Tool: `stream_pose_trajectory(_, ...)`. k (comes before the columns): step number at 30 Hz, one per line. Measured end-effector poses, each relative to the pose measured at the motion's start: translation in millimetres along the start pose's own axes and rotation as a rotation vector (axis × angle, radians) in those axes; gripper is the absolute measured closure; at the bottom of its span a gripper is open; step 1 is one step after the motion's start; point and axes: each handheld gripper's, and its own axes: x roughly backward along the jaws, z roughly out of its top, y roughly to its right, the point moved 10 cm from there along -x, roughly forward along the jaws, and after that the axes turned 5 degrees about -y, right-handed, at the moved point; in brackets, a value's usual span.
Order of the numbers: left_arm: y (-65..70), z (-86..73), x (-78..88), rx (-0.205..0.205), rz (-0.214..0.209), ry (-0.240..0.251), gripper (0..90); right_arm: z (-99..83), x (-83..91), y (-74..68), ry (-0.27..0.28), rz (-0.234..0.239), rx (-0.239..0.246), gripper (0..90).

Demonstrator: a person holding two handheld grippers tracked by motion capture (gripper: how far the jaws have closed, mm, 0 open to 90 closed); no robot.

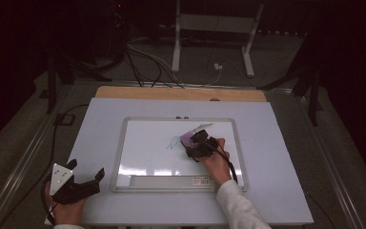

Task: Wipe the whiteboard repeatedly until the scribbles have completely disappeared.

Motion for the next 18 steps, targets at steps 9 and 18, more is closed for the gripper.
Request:
stream_pose_trajectory(9, 2.5, -0.1, -2.0, -0.005, -0.003, -0.006, 0.5, 0.1, 0.1, -6.6, 0.002, 0.015, 0.014, 41.2)
stream_pose_trajectory(18, 0.6, -0.1, -0.7, 0.002, 0.0, -0.003, 0.5, -0.5, 2.2, -56.2, -0.024, 0.156, 0.169, 41.2)
